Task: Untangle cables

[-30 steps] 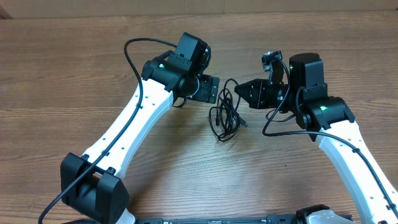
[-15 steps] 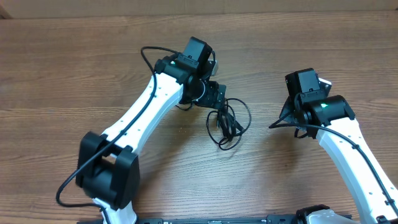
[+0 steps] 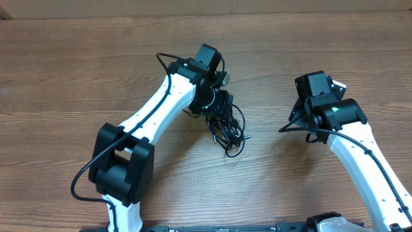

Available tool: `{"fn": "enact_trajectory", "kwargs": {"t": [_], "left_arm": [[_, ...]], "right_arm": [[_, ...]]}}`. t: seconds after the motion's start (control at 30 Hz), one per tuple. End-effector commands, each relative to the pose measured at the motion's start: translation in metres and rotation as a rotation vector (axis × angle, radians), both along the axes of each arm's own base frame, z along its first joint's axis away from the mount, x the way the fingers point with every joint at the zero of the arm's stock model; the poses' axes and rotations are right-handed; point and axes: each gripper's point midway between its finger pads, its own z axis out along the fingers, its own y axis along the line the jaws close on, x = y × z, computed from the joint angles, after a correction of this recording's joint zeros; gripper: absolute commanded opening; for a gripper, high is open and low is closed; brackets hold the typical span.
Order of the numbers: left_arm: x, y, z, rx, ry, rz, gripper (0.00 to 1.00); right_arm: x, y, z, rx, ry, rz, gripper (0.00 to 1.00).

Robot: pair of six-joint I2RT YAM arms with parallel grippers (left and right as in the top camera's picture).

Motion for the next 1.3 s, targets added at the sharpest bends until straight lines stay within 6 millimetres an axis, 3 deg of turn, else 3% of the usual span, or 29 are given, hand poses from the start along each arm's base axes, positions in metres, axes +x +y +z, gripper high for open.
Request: {"fn": "enact_trajectory", "kwargs": {"t": [0.0, 0.2, 0.4, 0.47, 0.57, 0.7, 0.83, 0.93, 0.97, 1.07, 1.17, 1.27], "left_arm": [[-0.009, 0.005, -0.016, 0.040, 0.053, -0.014, 0.70], [-0.015, 0.014, -0.021, 0.085, 0.081, -0.010, 0.71], [-0.022, 0.008, -0.020, 0.063, 0.109, -0.013, 0.52], [-0.028, 0.007, -0.020, 0.071, 0.128, -0.022, 0.53], [-0.039, 0.006, -0.020, 0.093, 0.154, -0.040, 0.63], [-0.048, 0.002, -0.023, 0.125, 0.153, -0.064, 0.63], [-0.052, 0.002, -0.024, 0.147, 0.160, -0.061, 0.43], [-0.055, 0.001, -0.023, 0.149, 0.169, -0.061, 0.04], [-0.055, 0.000, -0.022, 0.144, 0.170, -0.060, 0.04], [-0.041, 0.004, -0.002, 0.116, 0.122, -0.038, 0.04], [-0.020, 0.005, 0.038, 0.045, 0.015, -0.019, 0.04], [-0.003, 0.002, 0.093, -0.081, -0.107, -0.042, 0.04]], "right_arm": [[0.005, -0.002, 0.005, -0.008, -0.024, -0.016, 0.77], [0.006, 0.001, 0.005, 0.009, -0.026, -0.011, 0.78], [0.008, 0.006, 0.004, 0.037, -0.028, -0.002, 0.79], [0.008, 0.006, 0.004, 0.039, -0.027, -0.001, 0.79], [0.007, 0.009, 0.003, 0.054, -0.024, 0.004, 0.79], [0.008, 0.011, 0.003, 0.063, -0.027, 0.007, 0.79], [0.008, 0.011, 0.002, 0.066, -0.025, 0.008, 0.79], [0.008, 0.011, 0.002, 0.066, -0.026, 0.008, 0.79], [0.008, 0.011, 0.002, 0.066, -0.026, 0.008, 0.79], [0.008, 0.012, 0.002, 0.069, -0.025, 0.009, 0.81], [0.011, 0.023, 0.001, 0.133, -0.028, 0.032, 0.92], [0.020, 0.070, 0.003, 0.316, -0.029, 0.286, 0.97]]}}
